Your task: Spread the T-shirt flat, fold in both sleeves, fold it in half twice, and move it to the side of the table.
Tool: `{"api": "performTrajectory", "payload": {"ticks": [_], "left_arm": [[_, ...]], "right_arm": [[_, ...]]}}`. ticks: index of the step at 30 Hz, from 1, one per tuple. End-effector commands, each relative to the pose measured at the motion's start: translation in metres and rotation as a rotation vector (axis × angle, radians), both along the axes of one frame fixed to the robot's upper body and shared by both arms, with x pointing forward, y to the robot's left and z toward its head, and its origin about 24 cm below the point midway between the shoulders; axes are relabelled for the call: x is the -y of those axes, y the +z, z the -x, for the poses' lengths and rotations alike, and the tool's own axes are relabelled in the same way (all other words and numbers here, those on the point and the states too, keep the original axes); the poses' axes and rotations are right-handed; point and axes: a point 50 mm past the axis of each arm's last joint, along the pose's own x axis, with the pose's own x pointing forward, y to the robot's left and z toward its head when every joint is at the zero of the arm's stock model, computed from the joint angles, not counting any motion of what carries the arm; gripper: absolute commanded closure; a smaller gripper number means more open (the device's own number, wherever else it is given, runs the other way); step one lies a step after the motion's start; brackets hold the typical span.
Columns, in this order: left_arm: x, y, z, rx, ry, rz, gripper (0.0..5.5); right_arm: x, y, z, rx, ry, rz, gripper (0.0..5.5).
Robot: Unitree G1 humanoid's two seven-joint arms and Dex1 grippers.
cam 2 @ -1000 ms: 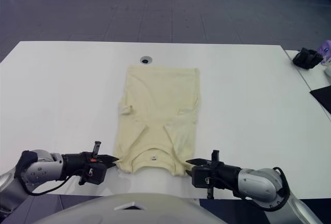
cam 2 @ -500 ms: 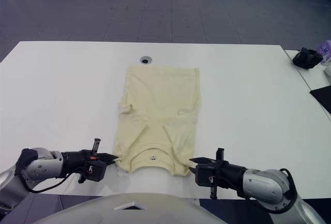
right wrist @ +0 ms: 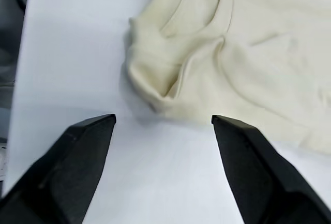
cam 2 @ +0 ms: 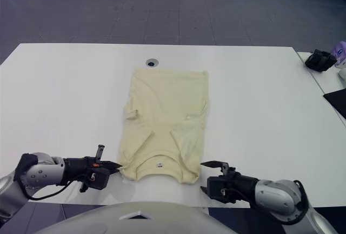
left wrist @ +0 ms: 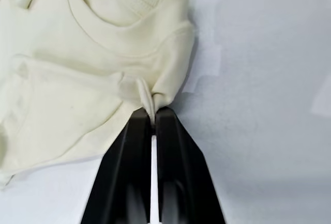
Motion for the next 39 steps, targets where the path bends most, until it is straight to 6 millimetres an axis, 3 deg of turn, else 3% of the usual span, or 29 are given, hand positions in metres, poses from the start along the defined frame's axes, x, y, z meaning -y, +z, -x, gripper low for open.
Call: {"api": "performTrajectory", "payload": {"ticks": [1,3,5,23,29,34,39], "left_arm": [[-0.008,-0.005,-0.001,-0.060,-0.008,-0.071,5.50],[-0.008,-0.004,-0.003,-0.063,-0.021,-0.073,5.50],[-0.008,-0.004,-0.003,-0.066,-0.028,-0.075,5.50],[-0.007,-0.011,-0.001,-0.073,-0.027,-0.070,5.50],[-0.007,-0.008,-0.012,-0.052,0.037,-0.013,5.50],[-0.001,0.003,-0.021,-0.119,0.109,0.076,5.50],[0.001,0.017,-0.018,-0.286,0.112,0.123,5.50]], "right_arm": [[-0.006,-0.010,-0.004,-0.003,0.007,0.023,1.33],[-0.009,-0.010,-0.004,-0.002,0.005,0.011,1.06],[-0.012,-0.011,-0.003,-0.005,0.006,0.003,1.32],[-0.004,-0.006,-0.008,-0.013,0.013,0.035,4.39],[-0.001,0.006,-0.024,0.038,0.002,0.033,5.42],[0.000,0.012,-0.034,0.033,-0.009,-0.002,5.48],[-0.003,0.018,-0.023,-0.104,0.028,-0.018,5.48]]}}
